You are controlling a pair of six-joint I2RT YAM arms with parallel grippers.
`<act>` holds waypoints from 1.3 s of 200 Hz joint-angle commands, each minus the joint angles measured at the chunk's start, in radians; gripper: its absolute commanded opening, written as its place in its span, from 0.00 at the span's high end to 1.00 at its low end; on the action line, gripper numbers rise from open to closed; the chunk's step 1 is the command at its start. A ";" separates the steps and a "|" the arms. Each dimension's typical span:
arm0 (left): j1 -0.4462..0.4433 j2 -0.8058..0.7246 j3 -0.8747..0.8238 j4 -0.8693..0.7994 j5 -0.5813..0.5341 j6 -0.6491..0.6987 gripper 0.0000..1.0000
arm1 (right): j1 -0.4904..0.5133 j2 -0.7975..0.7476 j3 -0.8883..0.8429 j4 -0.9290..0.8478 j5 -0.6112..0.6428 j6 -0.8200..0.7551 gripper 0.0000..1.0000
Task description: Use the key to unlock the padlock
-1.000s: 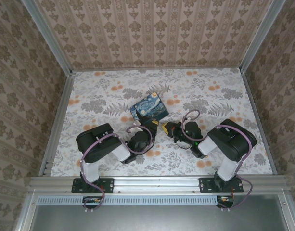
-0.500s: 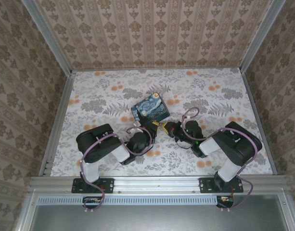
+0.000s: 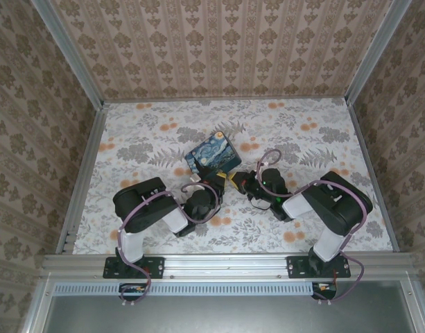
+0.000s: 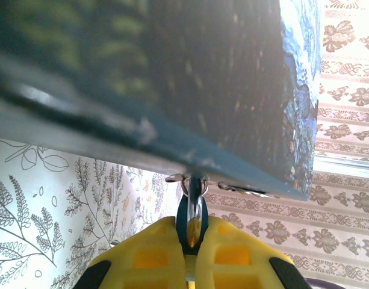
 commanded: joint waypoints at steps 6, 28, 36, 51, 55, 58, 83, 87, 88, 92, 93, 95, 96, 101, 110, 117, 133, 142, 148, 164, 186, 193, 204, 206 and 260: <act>-0.057 0.057 0.018 -0.155 0.258 -0.065 1.00 | 0.053 0.018 0.044 0.089 -0.090 0.003 1.00; -0.048 0.052 0.004 -0.204 0.252 -0.028 1.00 | 0.045 -0.017 0.027 0.042 -0.074 -0.009 0.94; -0.040 0.048 -0.005 -0.227 0.257 -0.022 1.00 | 0.041 -0.034 0.018 0.017 -0.066 -0.018 0.87; -0.022 0.046 -0.017 -0.248 0.269 0.017 1.00 | 0.028 -0.077 0.004 -0.034 -0.058 -0.042 0.74; -0.019 0.043 -0.019 -0.265 0.275 0.020 1.00 | 0.026 -0.088 0.001 -0.050 -0.054 -0.047 0.70; -0.015 0.042 -0.022 -0.269 0.277 0.024 1.00 | 0.023 -0.097 -0.003 -0.062 -0.052 -0.051 0.68; 0.018 0.040 -0.029 -0.288 0.316 0.073 1.00 | 0.009 -0.157 -0.024 -0.134 -0.045 -0.079 0.53; 0.022 0.040 -0.029 -0.291 0.322 0.082 1.00 | 0.006 -0.167 -0.028 -0.143 -0.045 -0.084 0.51; 0.023 0.040 -0.029 -0.292 0.323 0.083 1.00 | 0.007 -0.169 -0.028 -0.146 -0.045 -0.085 0.50; 0.030 0.039 -0.029 -0.298 0.331 0.087 1.00 | 0.005 -0.182 -0.032 -0.163 -0.046 -0.090 0.48; 0.031 0.039 -0.029 -0.300 0.332 0.089 1.00 | 0.004 -0.185 -0.033 -0.168 -0.046 -0.092 0.47; 0.033 0.038 -0.029 -0.301 0.335 0.090 1.00 | 0.004 -0.191 -0.035 -0.180 -0.046 -0.094 0.46; 0.034 0.038 -0.029 -0.303 0.336 0.092 1.00 | 0.004 -0.195 -0.036 -0.185 -0.046 -0.096 0.45; 0.041 0.034 -0.027 -0.308 0.343 0.103 1.00 | 0.003 -0.211 -0.042 -0.205 -0.044 -0.106 0.43; 0.056 0.026 -0.023 -0.339 0.364 0.120 1.00 | 0.000 -0.244 -0.055 -0.250 -0.044 -0.125 0.39; 0.064 0.015 -0.023 -0.360 0.374 0.134 1.00 | 0.000 -0.273 -0.065 -0.294 -0.042 -0.143 0.37; 0.087 -0.017 -0.009 -0.450 0.413 0.177 1.00 | -0.006 -0.344 -0.082 -0.392 -0.033 -0.190 0.32; 0.101 -0.034 0.002 -0.501 0.436 0.206 1.00 | -0.010 -0.387 -0.090 -0.438 -0.028 -0.214 0.32; 0.109 -0.049 0.007 -0.534 0.449 0.218 1.00 | -0.011 -0.412 -0.092 -0.481 -0.024 -0.234 0.31; 0.127 -0.086 0.020 -0.621 0.476 0.258 1.00 | -0.014 -0.481 -0.085 -0.598 -0.015 -0.300 0.32; 0.148 -0.150 0.053 -0.770 0.502 0.326 1.00 | -0.014 -0.559 -0.061 -0.753 0.003 -0.399 0.34; 0.153 -0.166 0.067 -0.818 0.510 0.345 1.00 | -0.014 -0.578 -0.051 -0.799 0.009 -0.439 0.35; 0.161 -0.186 0.087 -0.872 0.524 0.375 1.00 | -0.014 -0.597 -0.036 -0.868 0.020 -0.510 0.37; 0.163 -0.188 0.090 -0.884 0.527 0.379 1.00 | -0.014 -0.599 -0.034 -0.875 0.021 -0.523 0.37; 0.189 -0.224 0.168 -1.053 0.578 0.461 1.00 | 0.011 -0.585 0.011 -0.997 0.082 -0.843 0.44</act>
